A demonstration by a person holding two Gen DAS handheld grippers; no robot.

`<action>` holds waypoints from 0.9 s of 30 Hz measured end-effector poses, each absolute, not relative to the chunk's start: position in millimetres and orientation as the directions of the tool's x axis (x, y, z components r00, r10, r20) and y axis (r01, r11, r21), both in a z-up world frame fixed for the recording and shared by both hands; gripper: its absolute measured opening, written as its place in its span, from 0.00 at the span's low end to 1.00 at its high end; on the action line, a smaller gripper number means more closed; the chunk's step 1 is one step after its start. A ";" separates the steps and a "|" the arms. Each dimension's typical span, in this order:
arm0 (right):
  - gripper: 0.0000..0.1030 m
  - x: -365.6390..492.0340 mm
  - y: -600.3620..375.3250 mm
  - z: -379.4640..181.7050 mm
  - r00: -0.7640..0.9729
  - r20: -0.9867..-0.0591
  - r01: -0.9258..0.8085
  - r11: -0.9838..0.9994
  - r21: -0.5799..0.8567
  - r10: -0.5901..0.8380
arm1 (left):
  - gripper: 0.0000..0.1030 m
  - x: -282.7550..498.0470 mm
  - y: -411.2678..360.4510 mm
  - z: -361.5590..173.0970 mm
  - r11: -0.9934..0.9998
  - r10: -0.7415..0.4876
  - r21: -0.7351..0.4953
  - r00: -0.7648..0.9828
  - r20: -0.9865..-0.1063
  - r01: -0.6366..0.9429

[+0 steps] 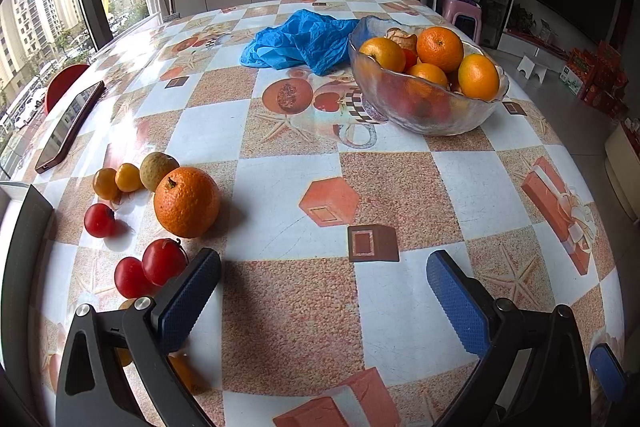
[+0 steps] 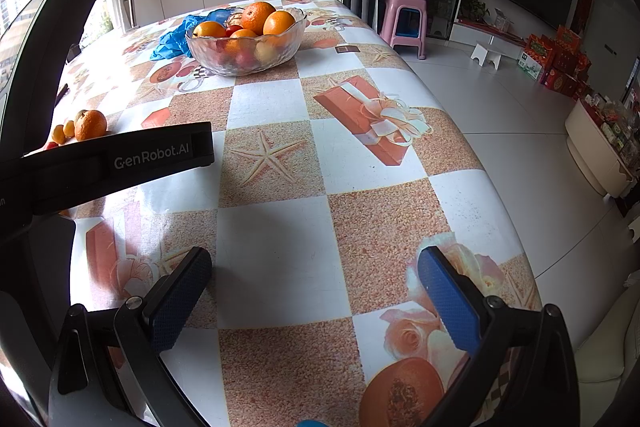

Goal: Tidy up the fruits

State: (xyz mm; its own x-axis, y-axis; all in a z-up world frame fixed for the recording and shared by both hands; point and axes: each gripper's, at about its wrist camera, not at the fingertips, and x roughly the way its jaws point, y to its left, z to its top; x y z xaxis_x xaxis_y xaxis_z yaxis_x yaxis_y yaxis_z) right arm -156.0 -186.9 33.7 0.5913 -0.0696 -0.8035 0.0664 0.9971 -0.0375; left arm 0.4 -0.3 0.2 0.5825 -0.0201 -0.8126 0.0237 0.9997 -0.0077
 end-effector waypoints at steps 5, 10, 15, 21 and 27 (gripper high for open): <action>1.00 -156.0 -186.8 33.7 0.592 -0.803 0.067 0.997 -0.037 -0.069 | 1.00 0.4 -0.2 0.2 1.000 -0.020 -0.008 0.582 -0.813 0.024; 1.00 -156.2 -186.8 33.6 0.592 -0.803 0.067 0.997 -0.037 -0.070 | 1.00 0.4 -0.2 0.2 1.000 -0.020 -0.008 0.582 -0.813 0.024; 1.00 -156.5 -187.0 33.7 0.592 -0.803 0.066 0.997 -0.037 -0.069 | 1.00 0.4 -0.3 0.2 1.000 -0.020 -0.007 0.582 -0.813 0.024; 1.00 -156.2 -186.9 33.7 0.592 -0.803 0.067 0.997 -0.037 -0.069 | 1.00 -11.5 5.1 13.5 0.998 -0.003 0.031 0.601 -0.799 0.046; 1.00 -156.2 -186.9 33.6 0.593 -0.802 0.067 0.997 -0.037 -0.069 | 1.00 -63.7 60.7 55.1 0.995 0.035 0.089 0.733 -0.679 0.035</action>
